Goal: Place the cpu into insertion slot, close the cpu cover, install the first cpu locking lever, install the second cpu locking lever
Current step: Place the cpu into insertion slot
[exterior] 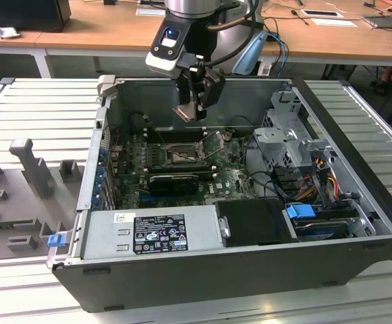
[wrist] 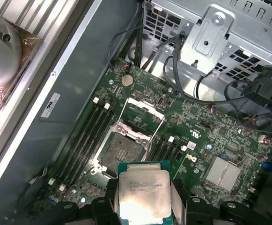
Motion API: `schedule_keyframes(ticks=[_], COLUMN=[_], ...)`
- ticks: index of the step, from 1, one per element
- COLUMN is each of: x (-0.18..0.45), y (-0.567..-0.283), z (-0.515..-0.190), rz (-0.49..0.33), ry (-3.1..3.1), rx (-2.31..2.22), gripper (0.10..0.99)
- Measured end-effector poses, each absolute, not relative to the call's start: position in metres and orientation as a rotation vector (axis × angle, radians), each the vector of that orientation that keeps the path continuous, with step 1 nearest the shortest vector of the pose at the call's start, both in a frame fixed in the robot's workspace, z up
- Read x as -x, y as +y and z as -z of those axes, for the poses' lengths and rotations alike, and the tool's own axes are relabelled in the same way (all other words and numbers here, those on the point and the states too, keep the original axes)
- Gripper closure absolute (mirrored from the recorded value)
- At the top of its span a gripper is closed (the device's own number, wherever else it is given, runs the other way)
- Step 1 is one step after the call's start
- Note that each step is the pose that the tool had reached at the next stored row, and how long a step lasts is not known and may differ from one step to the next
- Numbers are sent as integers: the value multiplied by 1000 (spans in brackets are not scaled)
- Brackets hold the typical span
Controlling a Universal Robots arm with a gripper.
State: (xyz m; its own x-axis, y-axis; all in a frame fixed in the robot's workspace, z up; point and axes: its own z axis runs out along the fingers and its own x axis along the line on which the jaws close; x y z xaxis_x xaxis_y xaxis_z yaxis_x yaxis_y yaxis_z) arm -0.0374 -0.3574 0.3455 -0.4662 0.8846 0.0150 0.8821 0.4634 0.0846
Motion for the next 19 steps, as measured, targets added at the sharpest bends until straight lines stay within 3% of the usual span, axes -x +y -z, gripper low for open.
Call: schedule_keyframes(ticks=[19], x=[37], y=[-357], z=[-344], rz=[-123], ry=[2606], rx=[-1689], gripper=[553])
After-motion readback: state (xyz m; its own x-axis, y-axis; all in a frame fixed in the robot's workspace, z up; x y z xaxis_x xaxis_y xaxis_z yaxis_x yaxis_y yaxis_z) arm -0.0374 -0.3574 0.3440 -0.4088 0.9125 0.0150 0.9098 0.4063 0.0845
